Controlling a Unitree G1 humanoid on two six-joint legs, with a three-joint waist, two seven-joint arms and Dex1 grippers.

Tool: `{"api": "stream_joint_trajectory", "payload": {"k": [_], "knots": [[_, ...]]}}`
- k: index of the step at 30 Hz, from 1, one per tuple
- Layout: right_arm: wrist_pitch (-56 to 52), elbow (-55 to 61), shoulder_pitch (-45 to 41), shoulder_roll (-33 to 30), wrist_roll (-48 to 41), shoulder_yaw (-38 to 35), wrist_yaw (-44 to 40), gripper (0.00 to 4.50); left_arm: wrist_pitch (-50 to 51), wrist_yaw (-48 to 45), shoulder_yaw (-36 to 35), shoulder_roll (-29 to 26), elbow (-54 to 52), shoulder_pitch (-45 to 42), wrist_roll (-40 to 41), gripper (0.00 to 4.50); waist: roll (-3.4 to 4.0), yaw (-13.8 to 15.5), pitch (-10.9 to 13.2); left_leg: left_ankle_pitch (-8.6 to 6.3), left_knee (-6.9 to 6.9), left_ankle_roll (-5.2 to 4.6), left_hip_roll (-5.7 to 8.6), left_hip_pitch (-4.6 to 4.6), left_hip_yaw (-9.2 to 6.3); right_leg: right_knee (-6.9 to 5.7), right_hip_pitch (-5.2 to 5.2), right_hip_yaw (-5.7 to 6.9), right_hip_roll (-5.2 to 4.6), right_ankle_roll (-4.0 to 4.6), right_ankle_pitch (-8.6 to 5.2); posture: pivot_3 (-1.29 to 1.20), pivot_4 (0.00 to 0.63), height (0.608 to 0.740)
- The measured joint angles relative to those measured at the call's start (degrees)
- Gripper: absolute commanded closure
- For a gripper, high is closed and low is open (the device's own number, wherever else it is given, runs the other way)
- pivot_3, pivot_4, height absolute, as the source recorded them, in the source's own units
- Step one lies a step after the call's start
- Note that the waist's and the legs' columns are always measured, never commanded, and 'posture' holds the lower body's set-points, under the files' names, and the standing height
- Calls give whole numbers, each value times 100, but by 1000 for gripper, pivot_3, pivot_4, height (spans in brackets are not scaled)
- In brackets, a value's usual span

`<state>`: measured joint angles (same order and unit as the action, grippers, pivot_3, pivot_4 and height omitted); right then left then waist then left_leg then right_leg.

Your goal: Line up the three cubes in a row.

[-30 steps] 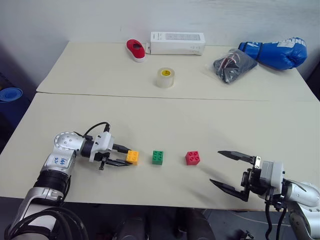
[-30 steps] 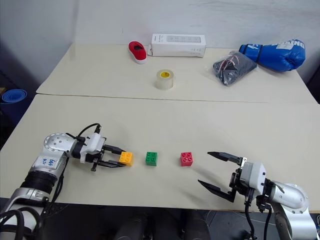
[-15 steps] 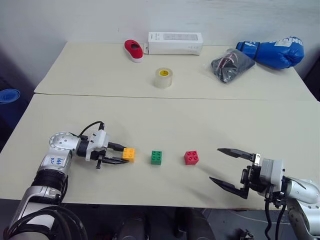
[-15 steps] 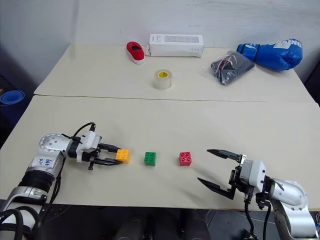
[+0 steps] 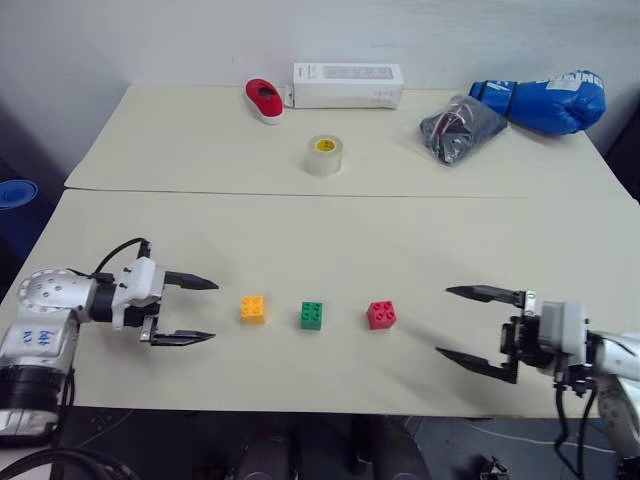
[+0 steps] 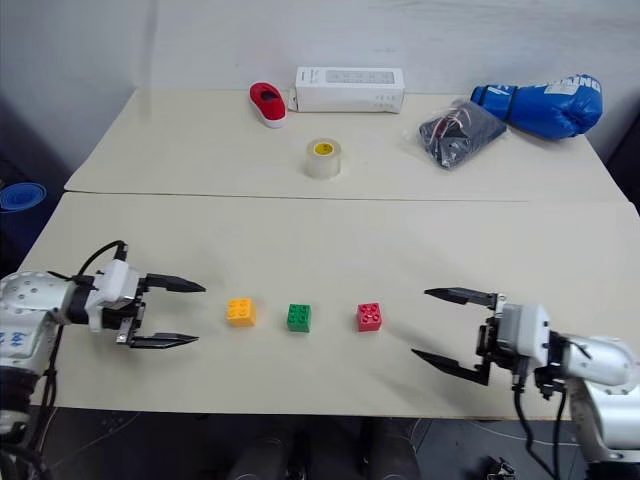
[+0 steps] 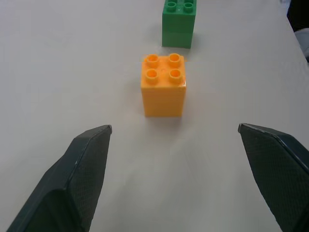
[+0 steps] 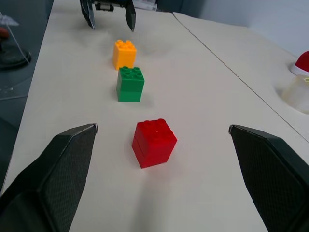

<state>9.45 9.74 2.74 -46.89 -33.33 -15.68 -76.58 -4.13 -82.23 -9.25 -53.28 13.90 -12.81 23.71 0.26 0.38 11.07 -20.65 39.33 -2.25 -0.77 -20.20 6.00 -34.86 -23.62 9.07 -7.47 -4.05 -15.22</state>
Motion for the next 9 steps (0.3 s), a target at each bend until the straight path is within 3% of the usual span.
{"api": "stream_joint_trajectory", "payload": {"k": [3,9], "knots": [[-52,-327,-297,-468,-17,-193,-380,0,246,235,-491,-193,-227,393,86,75,-2,-14,1,0,0,2,-2,0,-6,6,2,5,0,0,0,0,150,740],[-53,-829,-612,-686,-6,-222,-904,0,489,513,-893,-283,-393,565,109,75,1,37,3,-2,-1,3,-1,-1,-3,6,3,6,-1,0,0,0,150,740]]}}
